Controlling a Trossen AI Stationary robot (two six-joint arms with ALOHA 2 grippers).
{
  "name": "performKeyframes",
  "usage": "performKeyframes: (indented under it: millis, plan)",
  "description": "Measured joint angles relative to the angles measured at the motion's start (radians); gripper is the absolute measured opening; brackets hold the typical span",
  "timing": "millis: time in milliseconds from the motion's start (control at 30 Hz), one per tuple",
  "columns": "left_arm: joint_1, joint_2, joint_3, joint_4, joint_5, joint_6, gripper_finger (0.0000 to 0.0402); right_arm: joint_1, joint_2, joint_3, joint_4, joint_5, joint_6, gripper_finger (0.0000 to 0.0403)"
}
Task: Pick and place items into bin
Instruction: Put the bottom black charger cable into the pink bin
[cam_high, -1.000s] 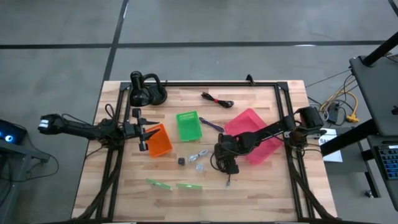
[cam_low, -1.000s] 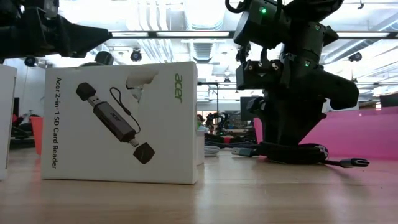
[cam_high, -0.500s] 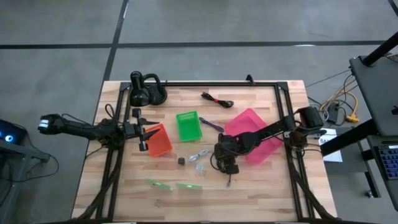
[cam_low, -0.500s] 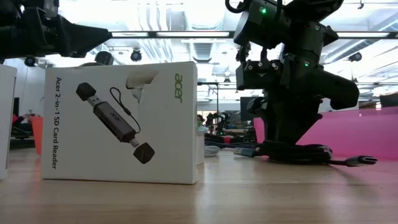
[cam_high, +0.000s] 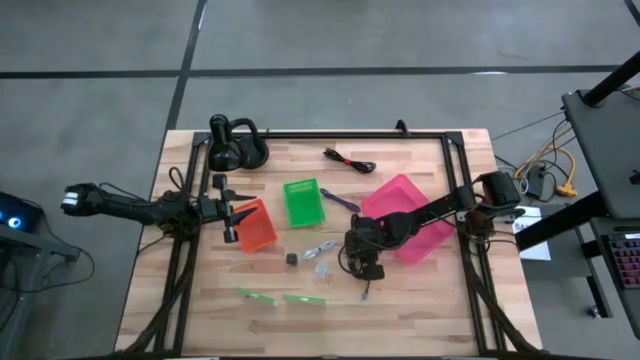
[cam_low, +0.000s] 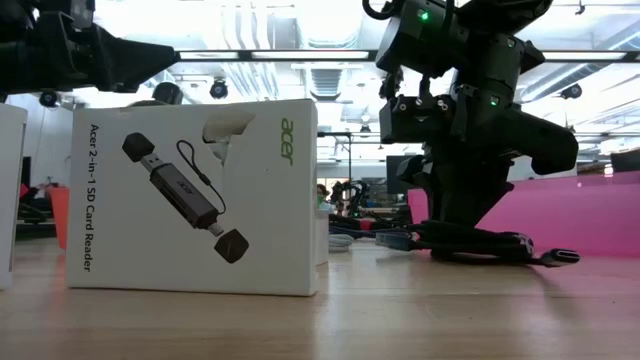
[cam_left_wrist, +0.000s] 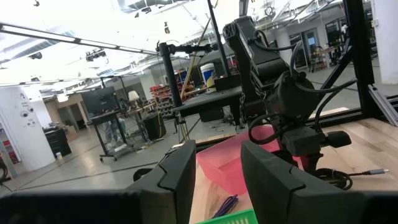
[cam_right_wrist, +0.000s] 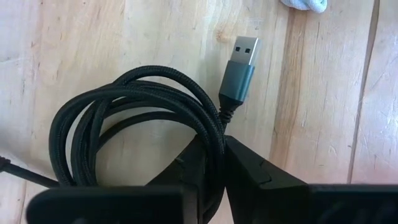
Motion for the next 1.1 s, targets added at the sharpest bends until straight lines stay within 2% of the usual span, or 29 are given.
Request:
performKeyframes:
  millis: [667,1100]
  plan:
    - [0.000,0.000,0.000,0.000,0.000,0.000,0.0113,0.000,0.000,0.001,-0.001,-0.012,0.001,0.0031]
    - [0.000,0.000,0.000,-0.001,0.000,0.000,0.0113,0.000,0.001,0.088,-0.090,-0.061,0.000,0.0031]
